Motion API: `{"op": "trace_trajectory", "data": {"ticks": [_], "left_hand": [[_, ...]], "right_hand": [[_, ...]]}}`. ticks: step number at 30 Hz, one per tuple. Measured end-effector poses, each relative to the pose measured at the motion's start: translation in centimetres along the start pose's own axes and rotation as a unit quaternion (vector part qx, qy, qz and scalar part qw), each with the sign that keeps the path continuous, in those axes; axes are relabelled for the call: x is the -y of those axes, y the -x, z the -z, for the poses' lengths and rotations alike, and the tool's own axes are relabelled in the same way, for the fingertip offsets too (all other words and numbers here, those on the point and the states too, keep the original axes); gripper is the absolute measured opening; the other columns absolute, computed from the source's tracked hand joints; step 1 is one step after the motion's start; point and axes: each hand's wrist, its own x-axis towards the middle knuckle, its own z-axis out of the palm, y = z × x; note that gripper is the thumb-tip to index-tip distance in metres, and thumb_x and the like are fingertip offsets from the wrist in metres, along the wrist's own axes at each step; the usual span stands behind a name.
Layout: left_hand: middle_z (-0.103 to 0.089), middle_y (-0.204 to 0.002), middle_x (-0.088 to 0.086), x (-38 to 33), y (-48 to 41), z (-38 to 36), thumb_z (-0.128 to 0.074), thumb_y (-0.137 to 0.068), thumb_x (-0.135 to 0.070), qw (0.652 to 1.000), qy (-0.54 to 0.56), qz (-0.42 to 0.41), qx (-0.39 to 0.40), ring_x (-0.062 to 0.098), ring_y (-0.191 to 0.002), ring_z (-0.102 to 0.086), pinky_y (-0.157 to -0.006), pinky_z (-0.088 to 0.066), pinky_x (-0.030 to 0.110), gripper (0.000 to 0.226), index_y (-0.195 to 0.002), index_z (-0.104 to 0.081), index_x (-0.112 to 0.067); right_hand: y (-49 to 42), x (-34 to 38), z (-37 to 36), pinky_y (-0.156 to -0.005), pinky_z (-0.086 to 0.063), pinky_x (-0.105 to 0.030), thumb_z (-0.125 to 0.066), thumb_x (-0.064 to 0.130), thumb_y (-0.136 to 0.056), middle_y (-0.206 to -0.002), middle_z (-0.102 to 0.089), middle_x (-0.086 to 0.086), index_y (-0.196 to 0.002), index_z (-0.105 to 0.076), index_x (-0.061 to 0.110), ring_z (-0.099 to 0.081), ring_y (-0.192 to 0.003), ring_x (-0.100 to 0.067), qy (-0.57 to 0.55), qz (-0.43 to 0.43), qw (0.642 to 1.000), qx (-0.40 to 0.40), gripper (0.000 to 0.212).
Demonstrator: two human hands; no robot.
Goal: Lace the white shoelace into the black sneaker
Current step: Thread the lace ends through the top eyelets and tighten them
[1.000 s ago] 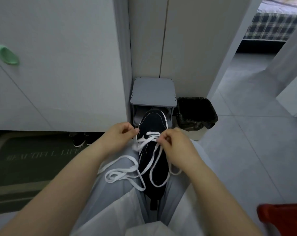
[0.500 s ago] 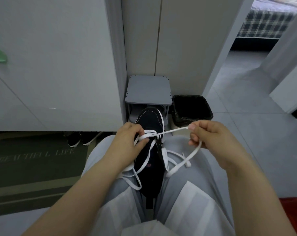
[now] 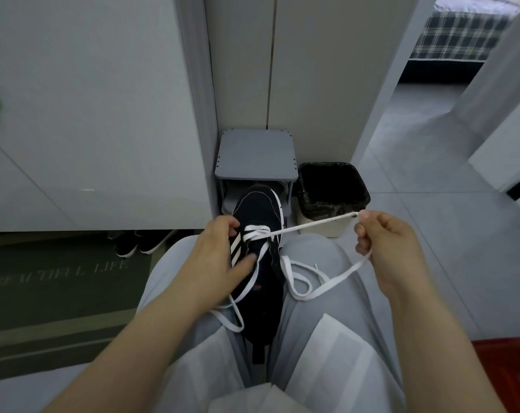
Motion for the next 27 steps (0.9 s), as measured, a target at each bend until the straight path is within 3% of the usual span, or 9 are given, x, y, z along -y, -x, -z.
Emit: {"op": "trace_trajectory", "data": {"ticks": [2,5,8,11,13,16,21,23,27], "left_hand": [[-0.035,-0.127,-0.003,-0.2,1.3,0.0,-0.072,-0.072,-0.041,0.995,-0.077,-0.008,0.062,0.014,-0.116,-0.039,-0.098,-0.034,0.022,0.081,-0.134,-0.025,-0.019],[-0.027,-0.138,-0.001,-0.2,2.9,-0.4,-0.071,-0.072,-0.048,0.961,-0.241,-0.016,0.132,0.016,-0.123,-0.036,-0.102,-0.032,0.024,0.103,-0.143,-0.003,-0.018],[-0.047,-0.117,-0.002,0.3,3.3,-0.4,-0.064,-0.082,-0.028,0.951,-0.276,-0.003,0.141,0.012,-0.106,-0.049,-0.089,-0.041,0.021,0.084,-0.143,-0.007,-0.018],[-0.059,-0.091,-0.003,0.8,2.8,0.8,-0.055,-0.086,-0.011,0.97,-0.172,0.052,0.163,0.01,-0.079,-0.061,-0.071,-0.049,0.018,0.04,-0.121,-0.037,-0.02],[-0.058,-0.082,-0.008,1.0,2.3,2.3,-0.054,-0.09,-0.013,0.981,-0.119,0.058,0.144,0.008,-0.074,-0.057,-0.065,-0.043,0.008,0.016,-0.1,-0.051,-0.026],[-0.061,-0.074,-0.011,1.4,1.1,4.8,-0.055,-0.09,-0.016,0.996,-0.068,0.028,0.049,0.004,-0.071,-0.054,-0.059,-0.035,0.009,0.022,-0.075,-0.056,-0.032],[-0.064,-0.08,0.001,1.9,-0.6,6.4,-0.048,-0.093,-0.014,0.997,-0.018,0.056,-0.048,0.014,-0.07,-0.053,-0.057,-0.036,0.025,0.021,-0.084,-0.065,-0.019],[-0.065,-0.086,0.004,2.1,-1.1,5.7,-0.049,-0.092,-0.013,0.996,-0.061,0.052,-0.034,0.02,-0.08,-0.056,-0.068,-0.043,0.029,0.02,-0.086,-0.067,-0.018],[-0.065,-0.099,0.001,2.2,-1.2,3.6,-0.042,-0.09,-0.025,0.985,-0.159,0.061,-0.01,0.027,-0.096,-0.056,-0.087,-0.042,0.041,0.024,-0.098,-0.065,-0.024]], "right_hand": [[0.0,-0.8,0.0,-0.053,-0.041,-0.018,-0.051,0.011,-0.093,-0.059,-0.052,0.005,-0.074,-0.057,0.015,-0.045,-0.046,-0.002,0.057,0.022,0.998,-0.001,0.021],[0.3,-1.9,0.2,-0.076,-0.034,-0.02,-0.06,0.01,-0.086,-0.086,-0.051,0.01,-0.079,-0.06,0.022,-0.048,-0.082,-0.01,0.299,0.131,0.945,-0.02,0.014],[1.3,-1.4,0.0,-0.079,-0.032,-0.024,-0.066,0.024,-0.083,-0.085,-0.05,0.009,-0.08,-0.065,0.024,-0.043,-0.086,-0.013,0.413,0.204,0.887,0.01,0.003],[2.4,-0.9,-1.3,-0.076,-0.04,-0.028,-0.068,0.042,-0.078,-0.064,-0.054,0.012,-0.068,-0.058,0.027,-0.052,-0.069,-0.011,0.497,0.118,0.853,0.107,0.021],[2.8,-1.1,-1.6,-0.067,-0.038,-0.022,-0.072,0.04,-0.074,-0.062,-0.054,0.011,-0.066,-0.056,0.026,-0.051,-0.063,-0.006,0.505,0.088,0.847,0.14,0.023],[2.8,-1.1,-1.1,-0.058,-0.042,-0.02,-0.075,0.029,-0.074,-0.064,-0.061,0.008,-0.066,-0.064,0.022,-0.055,-0.061,-0.006,0.461,0.074,0.863,0.193,0.015],[2.7,-0.5,-1.7,-0.059,-0.041,-0.027,-0.065,0.029,-0.084,-0.058,-0.063,0.004,-0.067,-0.065,0.029,-0.053,-0.054,-0.008,0.305,0.099,0.93,0.179,0.017],[2.5,-0.5,-2.6,-0.064,-0.043,-0.023,-0.061,0.027,-0.087,-0.066,-0.065,0.008,-0.075,-0.069,0.036,-0.057,-0.065,-0.007,0.306,0.133,0.926,0.177,0.017],[2.1,-0.7,-4.3,-0.077,-0.038,-0.015,-0.049,0.019,-0.095,-0.099,-0.064,0.004,-0.113,-0.067,0.021,-0.056,-0.091,-0.009,0.377,0.178,0.886,0.201,0.025]]}}
